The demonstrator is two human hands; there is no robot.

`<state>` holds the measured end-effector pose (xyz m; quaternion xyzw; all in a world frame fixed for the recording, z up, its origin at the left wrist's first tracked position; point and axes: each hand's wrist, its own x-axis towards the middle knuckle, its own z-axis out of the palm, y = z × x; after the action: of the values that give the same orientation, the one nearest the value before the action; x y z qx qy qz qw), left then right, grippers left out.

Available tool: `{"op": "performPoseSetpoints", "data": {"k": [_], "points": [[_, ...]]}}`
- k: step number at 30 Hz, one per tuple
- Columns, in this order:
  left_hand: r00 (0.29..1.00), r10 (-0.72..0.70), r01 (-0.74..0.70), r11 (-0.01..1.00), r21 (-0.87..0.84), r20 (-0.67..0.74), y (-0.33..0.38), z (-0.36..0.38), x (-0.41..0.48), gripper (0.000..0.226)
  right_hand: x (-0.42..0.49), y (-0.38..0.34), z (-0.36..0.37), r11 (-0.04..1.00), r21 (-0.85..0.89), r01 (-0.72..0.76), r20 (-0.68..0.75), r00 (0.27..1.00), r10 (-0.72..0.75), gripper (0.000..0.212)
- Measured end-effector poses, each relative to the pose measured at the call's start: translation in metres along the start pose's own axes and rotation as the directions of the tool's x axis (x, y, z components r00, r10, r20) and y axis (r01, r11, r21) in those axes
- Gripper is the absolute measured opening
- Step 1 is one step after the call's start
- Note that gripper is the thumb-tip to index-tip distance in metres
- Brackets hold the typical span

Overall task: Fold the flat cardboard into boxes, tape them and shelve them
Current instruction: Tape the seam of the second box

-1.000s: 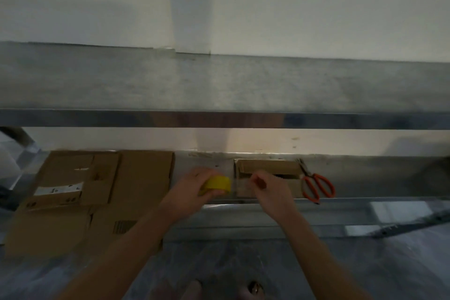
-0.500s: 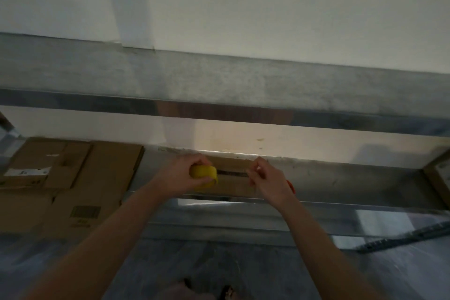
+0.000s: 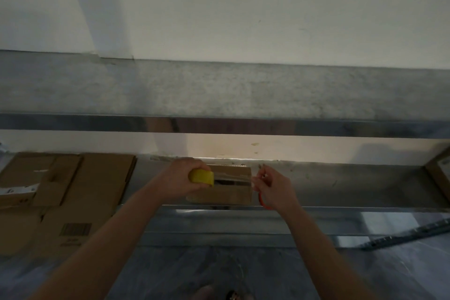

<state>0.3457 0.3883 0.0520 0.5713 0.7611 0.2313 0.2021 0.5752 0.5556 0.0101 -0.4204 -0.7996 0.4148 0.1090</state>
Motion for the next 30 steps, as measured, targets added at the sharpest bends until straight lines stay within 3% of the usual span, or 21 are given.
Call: {"op": "performPoseSetpoints", "data": {"k": [3, 7, 11, 13, 23, 30], "points": [[1.0, -0.026, 0.025, 0.998, 0.052, 0.015, 0.0, 0.004, 0.009, 0.039, 0.004, 0.007, 0.002, 0.999, 0.011, -0.044, -0.018, 0.999, 0.045, 0.019], [0.999, 0.008, 0.004, 0.945, 0.328, -0.033, -0.004, 0.003, 0.011, 0.037, 0.007, 0.009, -0.008, 0.998, 0.006, -0.064, -0.045, 0.997, 0.064, 0.021], [0.998, -0.055, 0.055, 0.998, 0.015, 0.02, -0.007, -0.007, 0.008, 0.039, 0.011, 0.006, -0.021, 0.998, 0.05, -0.047, -0.046, 0.998, 0.049, 0.019], [0.999, -0.042, 0.043, 0.998, -0.045, 0.027, -0.009, -0.01, 0.009, 0.038, 0.011, 0.004, -0.023, 0.996, 0.068, -0.053, -0.011, 0.998, 0.054, 0.017], [0.998, 0.06, -0.059, 0.997, 0.049, -0.013, -0.017, -0.009, 0.007, 0.036, -0.009, 0.016, -0.009, 0.985, 0.147, -0.086, -0.023, 0.996, 0.09, 0.018], [0.999, -0.042, 0.041, 0.997, 0.065, 0.016, -0.029, 0.019, 0.012, 0.043, -0.006, 0.027, 0.007, 0.975, 0.154, -0.162, -0.054, 0.984, 0.172, 0.014]]}}
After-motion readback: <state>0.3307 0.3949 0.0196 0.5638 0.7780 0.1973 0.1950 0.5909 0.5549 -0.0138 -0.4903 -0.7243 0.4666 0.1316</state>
